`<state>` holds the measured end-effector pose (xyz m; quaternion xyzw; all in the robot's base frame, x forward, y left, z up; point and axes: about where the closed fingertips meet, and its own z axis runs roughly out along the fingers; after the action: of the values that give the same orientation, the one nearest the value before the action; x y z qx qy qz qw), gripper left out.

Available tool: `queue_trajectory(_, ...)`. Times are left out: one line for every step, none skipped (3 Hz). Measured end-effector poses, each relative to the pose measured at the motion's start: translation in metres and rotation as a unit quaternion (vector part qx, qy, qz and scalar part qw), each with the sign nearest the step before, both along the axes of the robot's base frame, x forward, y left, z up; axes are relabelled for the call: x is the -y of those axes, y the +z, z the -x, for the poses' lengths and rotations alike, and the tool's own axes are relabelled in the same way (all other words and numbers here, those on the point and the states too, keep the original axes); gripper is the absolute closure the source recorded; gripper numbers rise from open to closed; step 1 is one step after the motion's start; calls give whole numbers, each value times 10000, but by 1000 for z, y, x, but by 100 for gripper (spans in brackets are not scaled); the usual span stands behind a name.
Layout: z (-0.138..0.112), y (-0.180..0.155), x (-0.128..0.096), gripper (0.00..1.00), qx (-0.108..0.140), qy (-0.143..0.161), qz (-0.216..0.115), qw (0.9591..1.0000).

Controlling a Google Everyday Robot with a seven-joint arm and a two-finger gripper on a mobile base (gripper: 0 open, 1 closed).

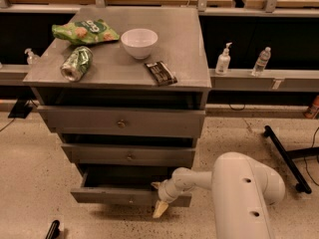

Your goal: Open bottom drawer

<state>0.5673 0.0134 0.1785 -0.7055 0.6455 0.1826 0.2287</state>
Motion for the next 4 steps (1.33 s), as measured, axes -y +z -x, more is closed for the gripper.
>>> queue_trajectory(-24, -10, -7, 14, 33, 67, -27, 10000)
queue_trajectory(-23, -22, -16, 14, -170, 221, -32, 9996)
queue_trajectory(-9, -15, -20, 14, -361, 256, -129, 9989)
queue_trajectory(41, 1, -22, 12, -693, 217, -313, 9969)
